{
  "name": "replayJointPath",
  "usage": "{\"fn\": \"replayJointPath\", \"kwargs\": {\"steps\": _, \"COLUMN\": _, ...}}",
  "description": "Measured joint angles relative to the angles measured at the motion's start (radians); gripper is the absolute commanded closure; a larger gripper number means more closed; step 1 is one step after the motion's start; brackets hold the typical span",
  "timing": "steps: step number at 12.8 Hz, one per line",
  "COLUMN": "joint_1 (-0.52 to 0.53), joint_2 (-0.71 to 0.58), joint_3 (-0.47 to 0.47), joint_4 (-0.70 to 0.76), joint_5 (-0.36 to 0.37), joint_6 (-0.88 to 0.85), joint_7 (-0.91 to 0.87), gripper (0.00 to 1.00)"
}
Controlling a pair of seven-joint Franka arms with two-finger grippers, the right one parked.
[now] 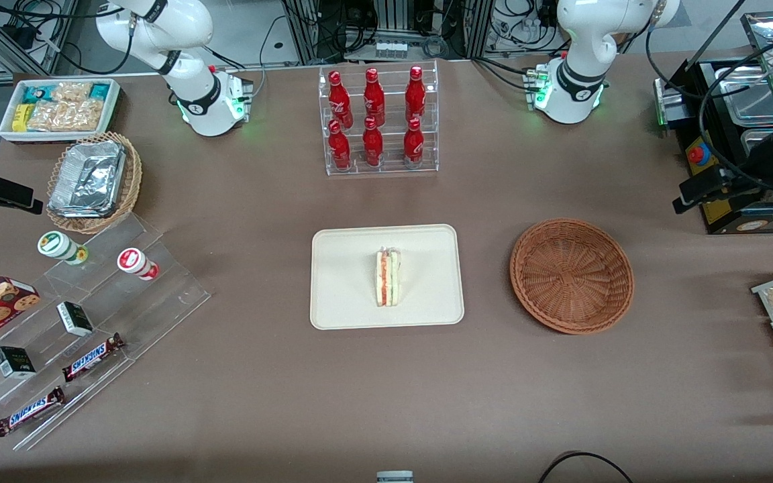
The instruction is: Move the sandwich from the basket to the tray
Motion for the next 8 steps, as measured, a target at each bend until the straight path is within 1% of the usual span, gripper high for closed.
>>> {"fn": "replayJointPath", "kwargs": {"steps": 2, "joint_1": 0.02, "joint_2": -0.031, "joint_3": -0.014, "joint_4": -0.025, "joint_5": 0.007, "joint_6": -0.006, "joint_7": 0.03, "gripper": 0.0}}
{"fn": "replayJointPath", "kwargs": {"steps": 4, "joint_1": 0.02, "joint_2": -0.056, "joint_3": -0.017, "joint_4": -0.041, "joint_5": 0.036, "joint_6": -0.006, "joint_7": 0.039, "gripper": 0.0}}
{"fn": "replayJointPath", "kwargs": {"steps": 7, "joint_1": 0.02, "joint_2": -0.061, "joint_3": -0.021, "joint_4": -0.044, "joint_5": 0.053, "joint_6": -0.006, "joint_7": 0.044, "gripper": 0.0}}
{"fn": "replayJointPath", "kwargs": {"steps": 8, "joint_1": 0.02, "joint_2": -0.062, "joint_3": -0.022, "joint_4": -0.043, "joint_5": 0.069, "joint_6": -0.006, "joint_7": 0.049, "gripper": 0.0}}
